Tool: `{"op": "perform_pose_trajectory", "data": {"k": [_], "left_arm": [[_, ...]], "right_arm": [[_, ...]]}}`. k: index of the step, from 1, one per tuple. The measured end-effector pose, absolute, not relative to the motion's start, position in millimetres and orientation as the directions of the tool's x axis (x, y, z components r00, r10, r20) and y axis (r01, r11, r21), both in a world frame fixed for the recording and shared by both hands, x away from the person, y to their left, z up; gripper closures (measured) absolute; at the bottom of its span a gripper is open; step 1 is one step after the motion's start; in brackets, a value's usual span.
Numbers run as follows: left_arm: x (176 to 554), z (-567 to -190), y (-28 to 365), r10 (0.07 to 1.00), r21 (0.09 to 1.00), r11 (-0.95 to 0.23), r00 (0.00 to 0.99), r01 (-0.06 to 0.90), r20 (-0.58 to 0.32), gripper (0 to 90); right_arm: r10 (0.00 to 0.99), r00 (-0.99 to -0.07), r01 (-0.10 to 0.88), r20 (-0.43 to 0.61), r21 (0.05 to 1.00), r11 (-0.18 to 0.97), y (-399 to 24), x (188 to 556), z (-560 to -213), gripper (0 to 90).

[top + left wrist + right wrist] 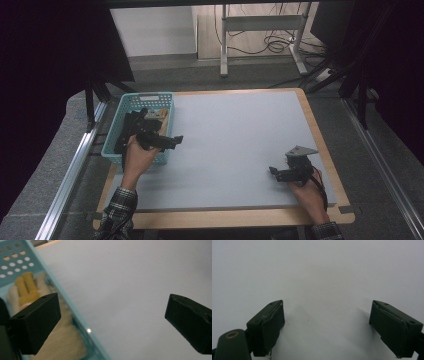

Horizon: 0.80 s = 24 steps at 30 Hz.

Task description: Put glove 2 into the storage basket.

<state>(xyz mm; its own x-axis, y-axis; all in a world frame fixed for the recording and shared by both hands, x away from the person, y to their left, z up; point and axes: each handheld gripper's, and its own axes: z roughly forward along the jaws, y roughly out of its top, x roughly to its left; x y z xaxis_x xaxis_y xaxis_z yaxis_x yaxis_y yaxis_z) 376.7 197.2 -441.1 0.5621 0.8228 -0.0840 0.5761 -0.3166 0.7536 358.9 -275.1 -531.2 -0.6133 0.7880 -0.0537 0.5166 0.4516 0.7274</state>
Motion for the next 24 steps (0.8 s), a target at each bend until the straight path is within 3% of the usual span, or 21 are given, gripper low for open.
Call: {"op": "perform_pose_trajectory", "data": {"k": [13, 24], "left_arm": [[360, -450, 155, 0.751, 0.779, -0.341, 0.651, 0.526, -0.11, 0.7], [338, -487, 121, 0.689, 0.782, -0.388, 0.717, 0.488, -0.106, 0.2]], "right_arm": [[0.787, -0.615, 0.514, -0.057, 0.728, 0.455, -275, 359, -531, 12.5], [0.788, -0.614, 0.515, -0.056, 0.727, 0.453, -275, 359, -531, 12.5]]}}
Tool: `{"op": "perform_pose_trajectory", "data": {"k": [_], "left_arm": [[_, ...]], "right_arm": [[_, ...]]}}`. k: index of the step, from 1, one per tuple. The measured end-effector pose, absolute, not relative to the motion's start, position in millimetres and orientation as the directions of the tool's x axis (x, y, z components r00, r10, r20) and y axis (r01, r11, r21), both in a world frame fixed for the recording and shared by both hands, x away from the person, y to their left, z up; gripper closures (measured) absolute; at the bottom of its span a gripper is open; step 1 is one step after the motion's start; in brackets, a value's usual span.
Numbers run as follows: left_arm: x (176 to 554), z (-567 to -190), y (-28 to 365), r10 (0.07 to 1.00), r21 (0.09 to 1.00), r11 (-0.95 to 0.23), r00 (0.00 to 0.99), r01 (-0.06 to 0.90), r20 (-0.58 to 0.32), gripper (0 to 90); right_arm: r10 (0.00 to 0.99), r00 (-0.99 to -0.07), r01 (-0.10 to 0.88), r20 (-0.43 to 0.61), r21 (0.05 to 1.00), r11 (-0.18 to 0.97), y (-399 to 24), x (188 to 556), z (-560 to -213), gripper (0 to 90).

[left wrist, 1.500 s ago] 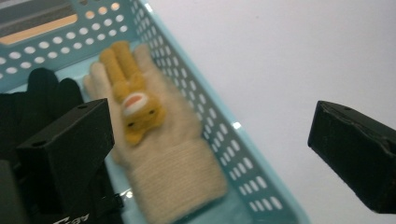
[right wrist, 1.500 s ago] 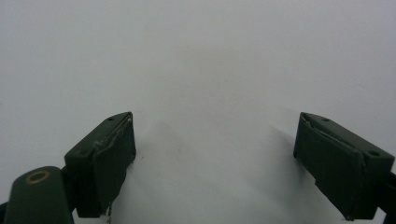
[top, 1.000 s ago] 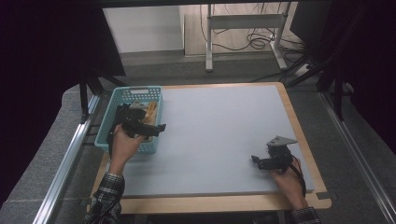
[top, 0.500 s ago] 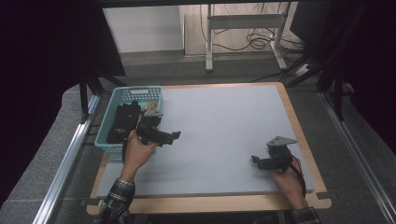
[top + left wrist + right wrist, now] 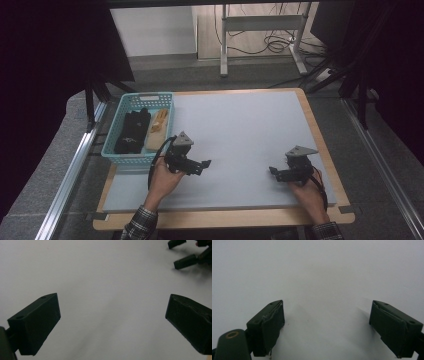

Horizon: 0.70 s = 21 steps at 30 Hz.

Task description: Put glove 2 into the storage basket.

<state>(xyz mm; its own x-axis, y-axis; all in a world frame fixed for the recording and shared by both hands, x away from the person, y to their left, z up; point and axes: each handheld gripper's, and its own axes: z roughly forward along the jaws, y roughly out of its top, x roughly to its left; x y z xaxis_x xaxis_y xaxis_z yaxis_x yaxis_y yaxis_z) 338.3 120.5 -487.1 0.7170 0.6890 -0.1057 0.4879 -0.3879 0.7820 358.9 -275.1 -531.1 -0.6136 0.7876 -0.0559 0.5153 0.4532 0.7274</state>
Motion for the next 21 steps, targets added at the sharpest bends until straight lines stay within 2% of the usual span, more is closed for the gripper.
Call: {"op": "perform_pose_trajectory", "data": {"k": [7, 13, 16, 21], "left_arm": [[330, -521, 108, 0.677, 0.751, -0.428, 0.729, 0.503, -0.102, 0.0], [326, -545, 101, 0.69, 0.704, -0.485, 0.722, 0.518, -0.055, 0.0], [326, -546, 97, 0.693, 0.69, -0.51, 0.721, 0.513, -0.024, 0.0], [326, -547, 97, 0.695, 0.687, -0.506, 0.718, 0.522, -0.034, 0.0]], "right_arm": [[0.788, -0.613, 0.515, -0.057, 0.728, 0.453, -275, 359, -531, 12.5], [0.788, -0.613, 0.515, -0.057, 0.727, 0.454, -275, 359, -531, 12.5], [0.788, -0.613, 0.515, -0.057, 0.728, 0.454, -275, 359, -531, 12.5], [0.788, -0.614, 0.515, -0.056, 0.728, 0.453, -275, 359, -531, 12.5]]}}
